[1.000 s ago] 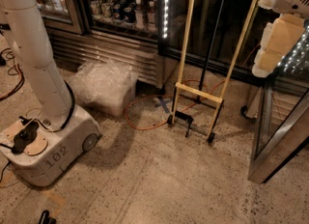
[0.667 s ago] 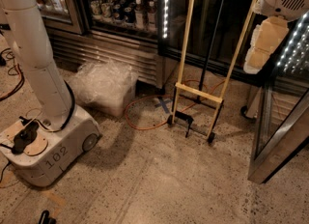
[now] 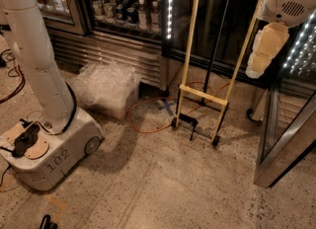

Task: Close left fridge door

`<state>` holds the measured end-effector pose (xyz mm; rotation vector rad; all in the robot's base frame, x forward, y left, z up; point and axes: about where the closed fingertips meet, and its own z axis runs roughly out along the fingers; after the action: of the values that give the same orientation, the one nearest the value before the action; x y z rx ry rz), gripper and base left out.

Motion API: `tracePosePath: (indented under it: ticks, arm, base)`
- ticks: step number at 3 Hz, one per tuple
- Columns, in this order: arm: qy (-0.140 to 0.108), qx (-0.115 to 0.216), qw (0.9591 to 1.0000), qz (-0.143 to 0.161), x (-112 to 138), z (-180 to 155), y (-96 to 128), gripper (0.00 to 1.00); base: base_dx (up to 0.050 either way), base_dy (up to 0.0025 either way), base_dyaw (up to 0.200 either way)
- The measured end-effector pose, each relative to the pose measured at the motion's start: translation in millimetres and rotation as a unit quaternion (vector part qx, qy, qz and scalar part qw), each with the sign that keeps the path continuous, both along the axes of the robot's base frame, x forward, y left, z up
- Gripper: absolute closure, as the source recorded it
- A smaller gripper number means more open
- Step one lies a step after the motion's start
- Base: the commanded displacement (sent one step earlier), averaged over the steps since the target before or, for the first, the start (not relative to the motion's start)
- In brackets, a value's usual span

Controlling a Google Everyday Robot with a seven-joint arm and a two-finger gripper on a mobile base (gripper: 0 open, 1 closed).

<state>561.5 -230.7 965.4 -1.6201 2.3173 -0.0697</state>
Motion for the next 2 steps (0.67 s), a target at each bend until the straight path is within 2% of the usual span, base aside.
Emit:
tracePosePath:
  ticks: [2]
  arm:
    - [0.063,-0.001,0.9975,-0.032,9.2,-68.3,-15.5,0.00]
  base:
    - [0.000,0.00000,0.000]
